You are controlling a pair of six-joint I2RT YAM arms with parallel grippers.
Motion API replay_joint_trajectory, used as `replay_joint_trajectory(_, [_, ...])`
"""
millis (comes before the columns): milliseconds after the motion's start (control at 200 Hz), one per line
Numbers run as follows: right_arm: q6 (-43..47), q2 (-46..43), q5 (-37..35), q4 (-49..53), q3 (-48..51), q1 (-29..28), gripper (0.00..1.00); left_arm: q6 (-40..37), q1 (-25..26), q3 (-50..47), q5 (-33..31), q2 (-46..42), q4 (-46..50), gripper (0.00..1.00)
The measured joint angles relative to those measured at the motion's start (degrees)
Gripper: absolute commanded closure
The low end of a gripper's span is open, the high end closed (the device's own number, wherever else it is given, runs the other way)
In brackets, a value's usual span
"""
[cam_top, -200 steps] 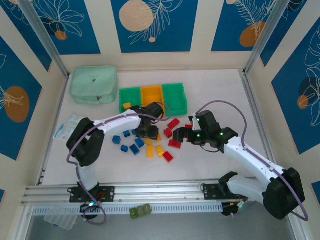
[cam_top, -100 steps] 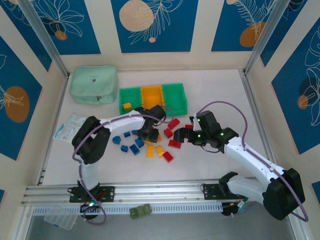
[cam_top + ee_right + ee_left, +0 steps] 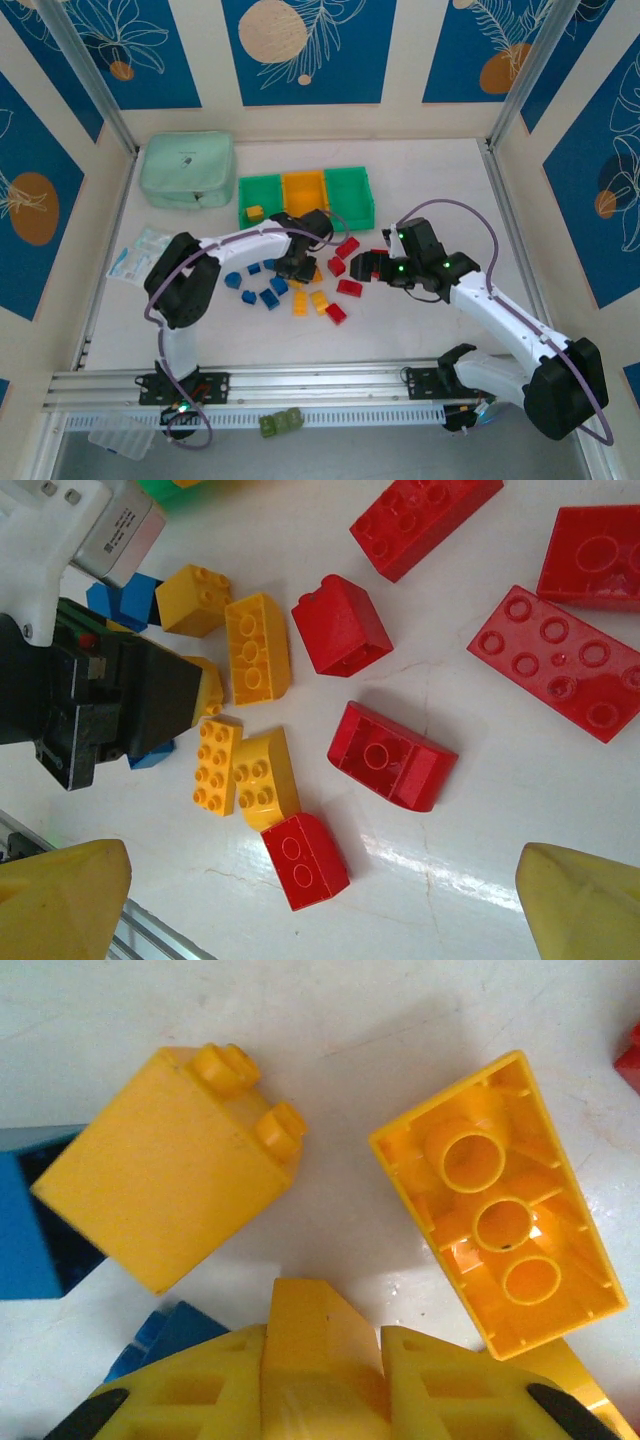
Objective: Sort the legos into containers by color
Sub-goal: Pick up the lego from the center of the table, then place the lego in the container.
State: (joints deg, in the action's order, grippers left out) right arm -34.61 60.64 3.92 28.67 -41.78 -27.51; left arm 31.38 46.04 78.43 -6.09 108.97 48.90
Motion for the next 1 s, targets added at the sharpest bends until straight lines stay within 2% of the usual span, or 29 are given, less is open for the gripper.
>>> replay_joint_trajectory(280, [1.6,0.7,1.0,-0.1,-2.6,0.0,0.01,0.0,-2.1,2.5,-2.1,-8.5,1.0,0.71])
replay_joint_trajectory(535, [2.2,6.3,2.2,-2.1,-6.6,-0.5,0.01,-0.4,-13.0,6.9,-3.0,-11.7,-1.7,0.72])
replay_joint_trajectory(685, [2.0,9.7,2.4,-3.7,-8.8,-0.7,0.01,-1.6,-18.5,8.6,-3.1,-8.8,-4.6,0.71])
replay_joint_trajectory(840, [0.5,11.5,2.3,-6.0,-9.5,-0.7,0.01,-3.3,-20.2,11.7,-3.7,-2.2,-7.6,0.69])
replay_joint_trajectory(900, [-0.4,11.6,2.3,-6.9,-9.5,-0.8,0.01,-3.9,-20.4,12.6,-3.9,0.1,-8.3,0.64])
replay_joint_trajectory(1000, [-1.1,11.7,2.3,-8.1,-9.5,-1.0,0.01,-4.9,-20.8,16.1,-4.5,4.4,-8.6,0.5])
